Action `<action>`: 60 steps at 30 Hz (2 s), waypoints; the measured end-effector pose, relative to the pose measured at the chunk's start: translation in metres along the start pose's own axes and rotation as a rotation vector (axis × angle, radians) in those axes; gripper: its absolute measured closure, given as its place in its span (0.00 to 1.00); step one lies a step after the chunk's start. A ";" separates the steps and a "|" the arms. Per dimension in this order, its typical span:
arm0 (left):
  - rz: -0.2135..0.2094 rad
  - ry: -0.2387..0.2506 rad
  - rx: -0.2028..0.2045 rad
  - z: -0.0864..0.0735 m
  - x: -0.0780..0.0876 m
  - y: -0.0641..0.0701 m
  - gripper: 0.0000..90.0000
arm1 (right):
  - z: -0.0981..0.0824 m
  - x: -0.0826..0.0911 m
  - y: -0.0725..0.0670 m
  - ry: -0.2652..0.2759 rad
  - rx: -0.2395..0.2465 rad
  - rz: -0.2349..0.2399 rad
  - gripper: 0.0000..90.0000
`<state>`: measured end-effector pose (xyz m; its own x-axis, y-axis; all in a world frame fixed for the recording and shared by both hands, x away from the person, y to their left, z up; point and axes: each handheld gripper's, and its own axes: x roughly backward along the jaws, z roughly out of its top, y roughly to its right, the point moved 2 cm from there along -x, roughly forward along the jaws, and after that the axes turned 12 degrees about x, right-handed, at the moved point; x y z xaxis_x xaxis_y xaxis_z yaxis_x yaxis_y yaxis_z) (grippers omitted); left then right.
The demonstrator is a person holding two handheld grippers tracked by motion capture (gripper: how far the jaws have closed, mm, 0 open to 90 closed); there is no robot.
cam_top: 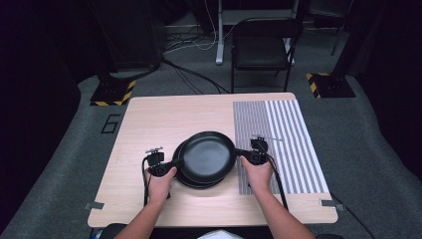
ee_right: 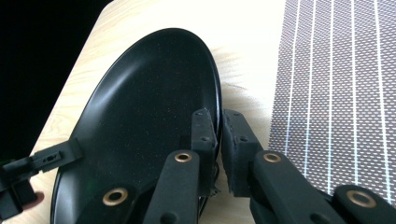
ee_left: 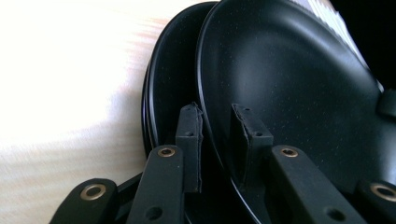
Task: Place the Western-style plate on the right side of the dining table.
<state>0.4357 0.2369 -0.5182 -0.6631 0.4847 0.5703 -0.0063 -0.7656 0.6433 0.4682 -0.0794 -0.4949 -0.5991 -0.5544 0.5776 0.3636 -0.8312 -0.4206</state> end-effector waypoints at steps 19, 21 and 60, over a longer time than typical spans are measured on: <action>-0.019 0.096 0.091 -0.013 -0.001 -0.001 0.85 | -0.040 0.015 -0.016 0.016 -0.093 0.056 0.82; -0.025 0.097 0.106 -0.013 -0.001 -0.001 0.85 | -0.040 0.014 -0.016 0.005 -0.107 0.059 0.83; -0.071 0.163 0.206 -0.007 -0.008 -0.007 0.87 | -0.012 -0.018 -0.007 0.051 -0.138 0.027 0.90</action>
<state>0.4360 0.2350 -0.5309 -0.7782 0.4471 0.4411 0.0843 -0.6216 0.7788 0.4677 -0.0631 -0.5107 -0.6271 -0.5706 0.5302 0.2804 -0.8004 -0.5298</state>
